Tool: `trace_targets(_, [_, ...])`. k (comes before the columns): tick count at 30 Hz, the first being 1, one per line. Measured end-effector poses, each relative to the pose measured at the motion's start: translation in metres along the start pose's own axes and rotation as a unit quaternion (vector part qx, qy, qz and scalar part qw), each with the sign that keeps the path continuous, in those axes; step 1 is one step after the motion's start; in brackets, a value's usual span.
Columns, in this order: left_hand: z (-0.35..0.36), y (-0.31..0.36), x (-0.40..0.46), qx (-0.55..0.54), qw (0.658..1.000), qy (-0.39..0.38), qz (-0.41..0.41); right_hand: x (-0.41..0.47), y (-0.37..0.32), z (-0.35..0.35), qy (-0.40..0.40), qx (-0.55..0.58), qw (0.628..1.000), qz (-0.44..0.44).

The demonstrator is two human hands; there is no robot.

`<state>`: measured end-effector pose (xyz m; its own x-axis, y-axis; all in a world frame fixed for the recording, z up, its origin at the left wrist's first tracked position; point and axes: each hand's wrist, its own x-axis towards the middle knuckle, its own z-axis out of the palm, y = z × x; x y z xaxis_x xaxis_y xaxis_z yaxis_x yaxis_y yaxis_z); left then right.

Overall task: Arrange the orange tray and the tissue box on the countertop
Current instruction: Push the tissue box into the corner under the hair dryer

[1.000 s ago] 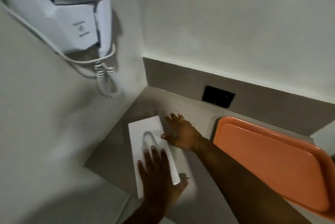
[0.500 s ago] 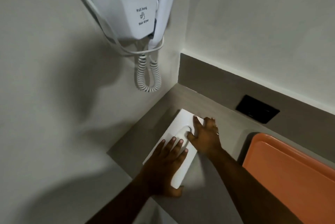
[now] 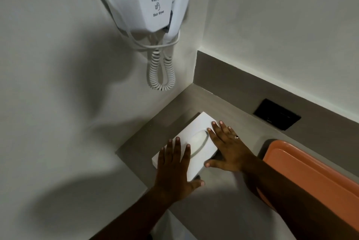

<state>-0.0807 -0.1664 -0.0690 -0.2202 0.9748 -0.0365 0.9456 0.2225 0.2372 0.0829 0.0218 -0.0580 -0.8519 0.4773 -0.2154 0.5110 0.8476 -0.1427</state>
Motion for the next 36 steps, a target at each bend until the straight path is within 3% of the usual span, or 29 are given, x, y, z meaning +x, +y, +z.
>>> trace_targets(5, [0.005, -0.008, 0.004, 0.007, 1.0, 0.026, 0.008, 0.017, -0.008, -0.006, -0.008, -0.025, 1.0, -0.015])
trace_targets(19, [-0.013, -0.065, 0.041, 0.031, 1.0, 0.001, -0.002, 0.101, -0.013, -0.032, -0.044, -0.025, 0.997, -0.062])
trace_targets(36, [-0.03, -0.107, 0.076, 0.058, 0.997, 0.028, -0.043, 0.177, -0.022, -0.044, -0.001, -0.032, 0.996, -0.088])
